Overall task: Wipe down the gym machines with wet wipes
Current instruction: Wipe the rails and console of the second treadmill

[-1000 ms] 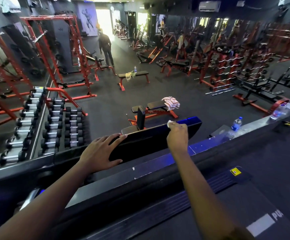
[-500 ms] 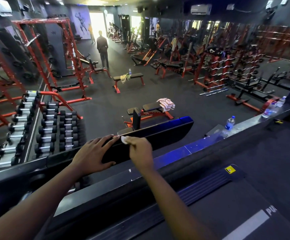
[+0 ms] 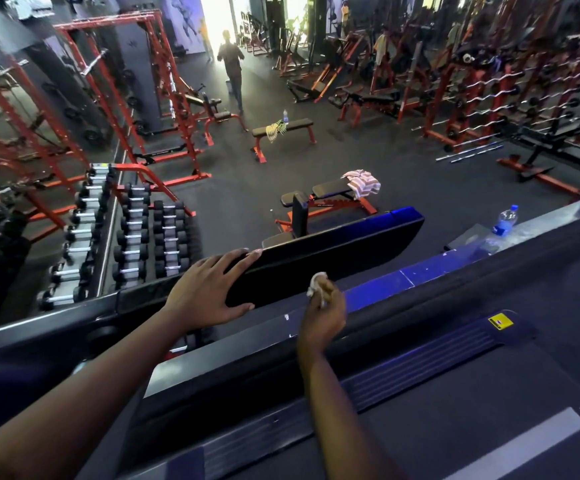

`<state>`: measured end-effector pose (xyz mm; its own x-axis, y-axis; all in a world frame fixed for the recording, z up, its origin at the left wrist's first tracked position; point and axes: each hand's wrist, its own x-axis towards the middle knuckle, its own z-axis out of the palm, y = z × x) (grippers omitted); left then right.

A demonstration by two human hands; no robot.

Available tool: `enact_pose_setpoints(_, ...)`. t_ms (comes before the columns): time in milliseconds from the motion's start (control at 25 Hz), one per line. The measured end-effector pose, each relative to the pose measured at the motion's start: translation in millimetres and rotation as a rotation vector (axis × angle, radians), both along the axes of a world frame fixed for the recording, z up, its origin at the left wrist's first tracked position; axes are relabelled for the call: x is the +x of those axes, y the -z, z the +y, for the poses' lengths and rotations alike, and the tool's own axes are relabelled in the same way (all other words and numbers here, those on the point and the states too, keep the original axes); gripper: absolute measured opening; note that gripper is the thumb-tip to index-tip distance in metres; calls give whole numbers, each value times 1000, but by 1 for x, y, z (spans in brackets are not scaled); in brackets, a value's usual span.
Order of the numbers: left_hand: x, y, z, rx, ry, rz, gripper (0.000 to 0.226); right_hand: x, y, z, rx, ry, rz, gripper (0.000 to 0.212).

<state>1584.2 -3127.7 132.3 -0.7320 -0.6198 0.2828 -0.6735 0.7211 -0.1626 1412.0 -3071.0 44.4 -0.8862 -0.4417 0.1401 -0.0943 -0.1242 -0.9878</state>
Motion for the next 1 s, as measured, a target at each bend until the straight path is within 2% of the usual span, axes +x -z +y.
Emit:
enact_pose_setpoints(160, 1, -1, 2, -9, -11, -6, 88, 48, 14, 14, 70, -182, 28, 27)
enact_pose_setpoints(240, 0, -1, 2, -11, -11, -14, 88, 37, 19, 19, 90, -250, 12, 23)
enact_pose_setpoints(320, 0, -1, 3, -20, -12, -16, 88, 2, 14, 16, 47, -189, -148, 24)
enact_pose_setpoints(360, 0, -2, 3, -16, -13, -15, 88, -19, 10, 11, -12, -85, -208, 27)
enact_pose_setpoints(440, -1, -2, 2, -5, -12, -15, 88, -55, 0, 1, -71, 57, -262, 29)
enact_pose_setpoints(560, -1, -2, 2, -3, -13, -20, 88, -70, -2, -12, -46, 65, -292, 25)
enact_pose_setpoints(840, -1, -3, 2, 10, -17, -27, 87, -6, 2, -11, -100, 72, -395, 26)
enact_pose_setpoints(1000, -1, -4, 1, 55, -28, -44, 87, 39, 11, -4, -49, -69, -431, 23)
